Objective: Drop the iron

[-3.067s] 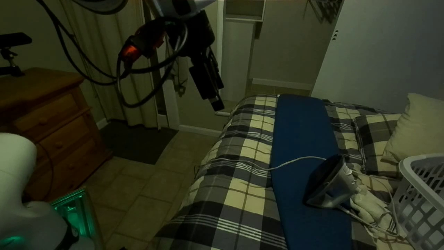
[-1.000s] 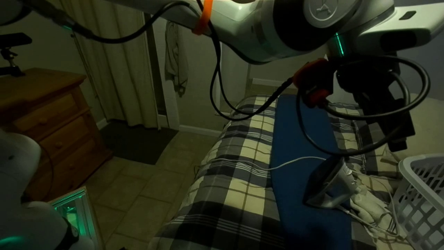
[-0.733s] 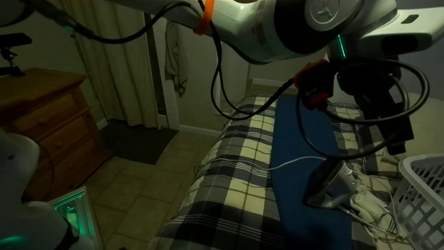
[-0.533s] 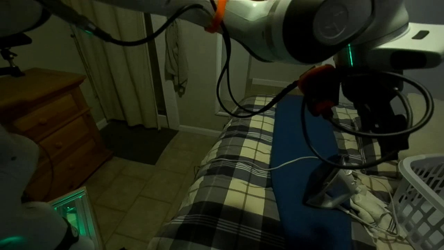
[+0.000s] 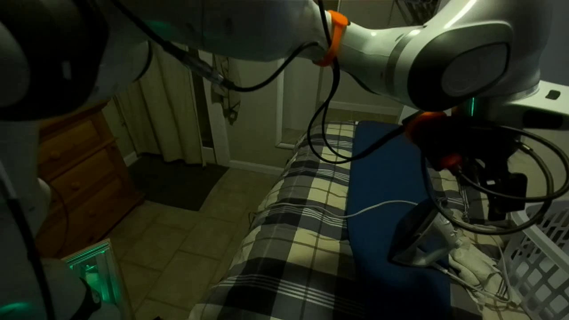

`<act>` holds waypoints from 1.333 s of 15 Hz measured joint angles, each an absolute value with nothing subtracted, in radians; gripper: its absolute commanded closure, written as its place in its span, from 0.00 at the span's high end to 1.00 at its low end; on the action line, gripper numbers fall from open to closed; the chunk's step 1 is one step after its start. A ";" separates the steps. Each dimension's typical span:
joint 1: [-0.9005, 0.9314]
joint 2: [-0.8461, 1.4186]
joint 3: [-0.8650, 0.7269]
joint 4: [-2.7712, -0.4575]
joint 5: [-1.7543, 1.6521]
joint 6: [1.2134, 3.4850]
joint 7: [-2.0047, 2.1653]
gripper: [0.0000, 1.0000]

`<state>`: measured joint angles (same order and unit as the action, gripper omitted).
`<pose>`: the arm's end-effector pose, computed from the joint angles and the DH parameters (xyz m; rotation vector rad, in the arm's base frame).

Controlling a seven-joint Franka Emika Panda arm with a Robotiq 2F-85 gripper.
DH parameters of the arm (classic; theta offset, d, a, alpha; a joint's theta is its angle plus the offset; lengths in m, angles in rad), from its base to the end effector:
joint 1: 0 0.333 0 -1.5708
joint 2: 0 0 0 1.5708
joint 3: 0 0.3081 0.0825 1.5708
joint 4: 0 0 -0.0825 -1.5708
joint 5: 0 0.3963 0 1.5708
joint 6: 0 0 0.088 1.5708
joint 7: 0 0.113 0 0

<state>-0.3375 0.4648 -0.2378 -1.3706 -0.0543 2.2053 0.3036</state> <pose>0.6353 -0.3742 0.4817 2.6615 -1.1414 0.5255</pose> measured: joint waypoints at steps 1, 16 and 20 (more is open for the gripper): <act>-0.337 0.498 -0.238 -1.333 -0.054 2.194 0.296 1.00; -0.395 0.875 -0.163 -0.900 0.040 2.187 0.191 1.00; -0.414 0.938 -0.135 -0.822 0.073 2.145 0.190 1.00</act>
